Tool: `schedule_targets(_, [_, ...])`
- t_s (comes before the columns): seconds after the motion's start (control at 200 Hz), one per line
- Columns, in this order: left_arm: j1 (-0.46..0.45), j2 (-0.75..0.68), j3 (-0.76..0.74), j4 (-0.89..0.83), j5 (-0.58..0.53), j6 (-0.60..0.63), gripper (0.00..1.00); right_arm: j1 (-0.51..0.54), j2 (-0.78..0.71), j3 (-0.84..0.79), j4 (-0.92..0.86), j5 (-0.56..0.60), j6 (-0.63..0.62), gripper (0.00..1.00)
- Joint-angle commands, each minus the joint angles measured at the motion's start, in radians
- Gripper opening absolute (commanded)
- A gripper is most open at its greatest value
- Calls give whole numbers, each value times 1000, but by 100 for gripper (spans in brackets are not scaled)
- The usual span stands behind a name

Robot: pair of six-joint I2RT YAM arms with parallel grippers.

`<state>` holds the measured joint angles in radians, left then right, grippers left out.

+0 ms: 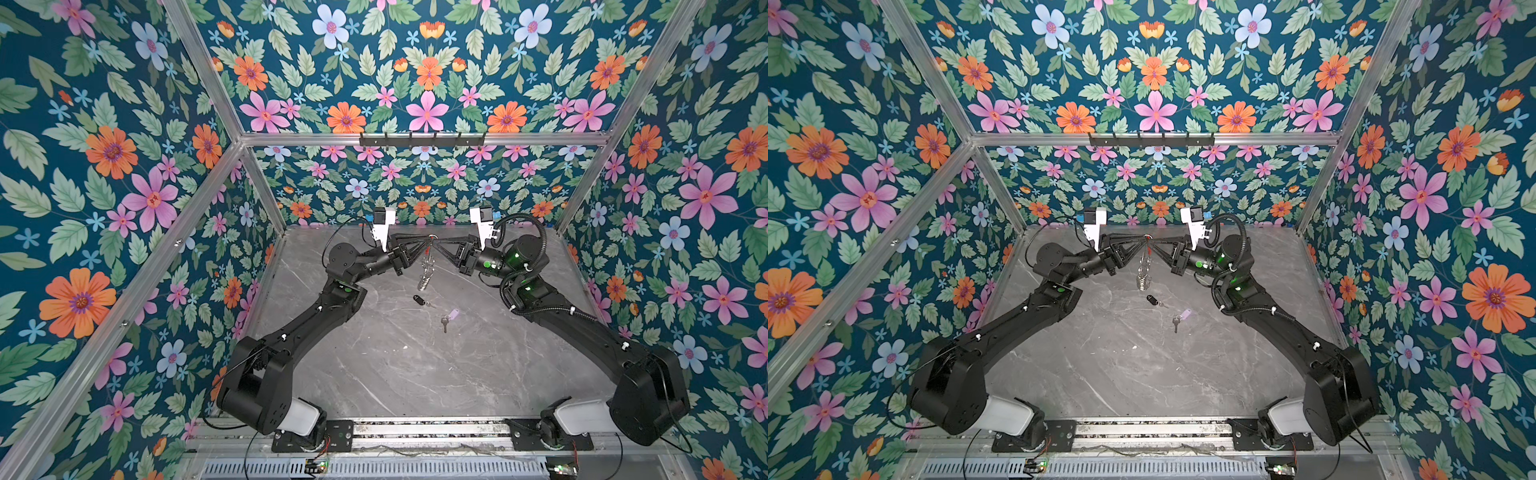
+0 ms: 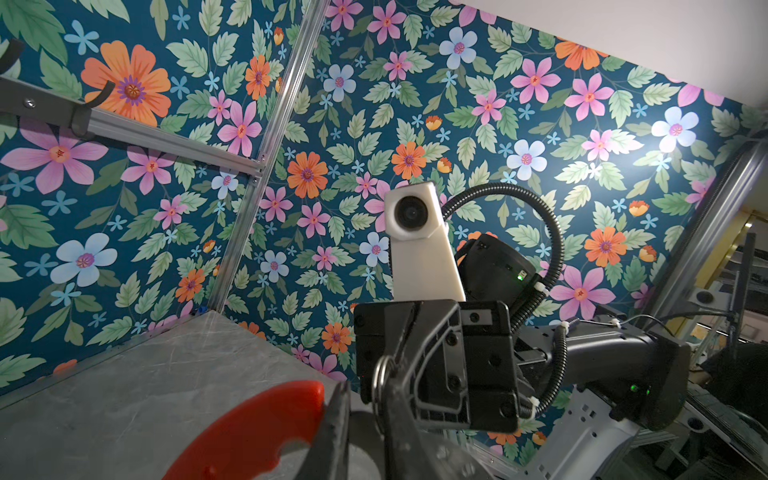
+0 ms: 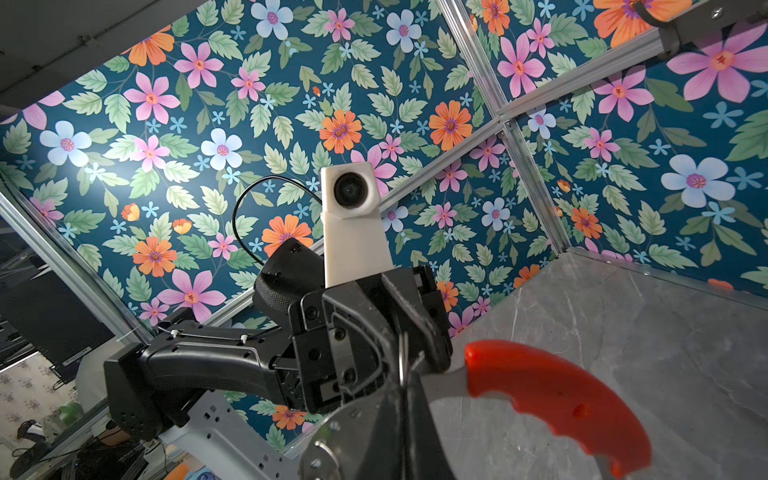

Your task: Put the keys on the keyring

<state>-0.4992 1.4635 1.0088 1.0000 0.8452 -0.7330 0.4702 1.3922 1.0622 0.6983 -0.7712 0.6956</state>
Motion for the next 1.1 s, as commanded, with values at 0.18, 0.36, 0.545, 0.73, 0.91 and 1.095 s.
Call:
schedule_targets(0.18, [-2, -4, 4, 12, 30, 9, 0, 1, -10, 1, -10, -8, -25, 0])
schedule_targets(0.36, [-2, -49, 47, -246, 60, 193, 0, -11, -86, 20, -333, 43, -225, 31])
schedule_targets(0.545, [-2, -78, 184, -783, 113, 524, 0, -22, -140, 98, -720, 75, -526, 34])
schedule_targets(0.73, [-2, -67, 257, -952, 189, 601, 0, -21, -109, 151, -794, 6, -561, 30])
schedule_targets(0.91, [-2, -73, 263, -953, 207, 593, 0, -19, -73, 176, -786, -35, -543, 25])
schedule_targets(1.095, [-2, -71, 263, -947, 212, 584, 0, -20, -62, 183, -746, -69, -511, 23])
